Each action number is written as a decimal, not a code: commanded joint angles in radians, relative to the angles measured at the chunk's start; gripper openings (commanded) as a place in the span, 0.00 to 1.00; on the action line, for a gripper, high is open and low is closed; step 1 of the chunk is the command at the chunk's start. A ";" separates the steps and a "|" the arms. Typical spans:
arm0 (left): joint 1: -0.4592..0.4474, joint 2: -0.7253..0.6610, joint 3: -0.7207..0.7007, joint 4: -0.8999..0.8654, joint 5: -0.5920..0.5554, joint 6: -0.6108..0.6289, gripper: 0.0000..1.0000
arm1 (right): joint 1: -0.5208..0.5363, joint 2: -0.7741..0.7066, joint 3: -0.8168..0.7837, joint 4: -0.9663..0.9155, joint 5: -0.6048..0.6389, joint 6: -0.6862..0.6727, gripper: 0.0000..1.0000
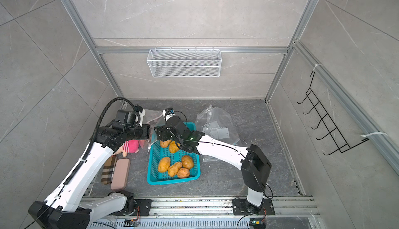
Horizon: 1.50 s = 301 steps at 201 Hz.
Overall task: Put the potatoes into a zipper bag and zip it
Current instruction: Place the potato into the zipper food storage bag, then pick up the potato from the basket.
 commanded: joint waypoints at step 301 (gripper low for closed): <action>-0.005 -0.016 0.000 0.011 0.005 0.021 0.00 | 0.041 0.321 0.046 -0.339 -0.400 0.351 0.74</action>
